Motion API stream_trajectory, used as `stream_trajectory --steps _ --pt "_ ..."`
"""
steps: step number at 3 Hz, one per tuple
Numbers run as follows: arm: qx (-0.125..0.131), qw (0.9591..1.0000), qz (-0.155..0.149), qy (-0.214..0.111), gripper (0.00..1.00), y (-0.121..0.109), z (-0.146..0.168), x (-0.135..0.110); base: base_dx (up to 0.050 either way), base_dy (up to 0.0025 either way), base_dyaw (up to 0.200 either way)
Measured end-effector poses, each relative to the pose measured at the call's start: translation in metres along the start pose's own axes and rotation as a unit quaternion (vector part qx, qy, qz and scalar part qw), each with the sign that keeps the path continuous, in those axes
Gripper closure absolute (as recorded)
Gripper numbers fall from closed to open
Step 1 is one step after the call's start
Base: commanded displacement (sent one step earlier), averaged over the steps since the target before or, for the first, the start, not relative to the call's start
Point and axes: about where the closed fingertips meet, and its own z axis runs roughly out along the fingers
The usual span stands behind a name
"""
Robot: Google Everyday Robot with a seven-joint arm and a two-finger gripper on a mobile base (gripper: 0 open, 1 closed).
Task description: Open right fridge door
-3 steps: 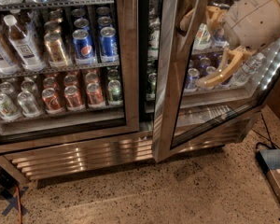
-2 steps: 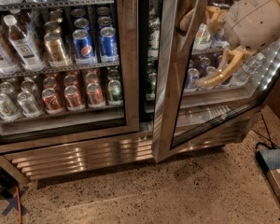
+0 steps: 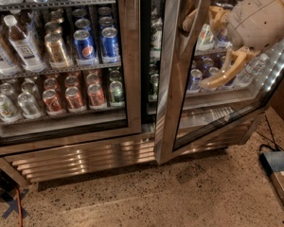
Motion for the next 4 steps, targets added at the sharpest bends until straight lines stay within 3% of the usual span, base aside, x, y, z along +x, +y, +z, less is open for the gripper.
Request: stream_trajectory --steps 2,4 --pt "0.000 1.0000 0.000 0.000 0.38 -0.0012 -0.0014 0.0016 0.000 0.00000 0.000" --pt "0.000 1.0000 0.000 0.000 0.00 0.0000 0.0002 -0.0002 0.000 0.00000 0.000"
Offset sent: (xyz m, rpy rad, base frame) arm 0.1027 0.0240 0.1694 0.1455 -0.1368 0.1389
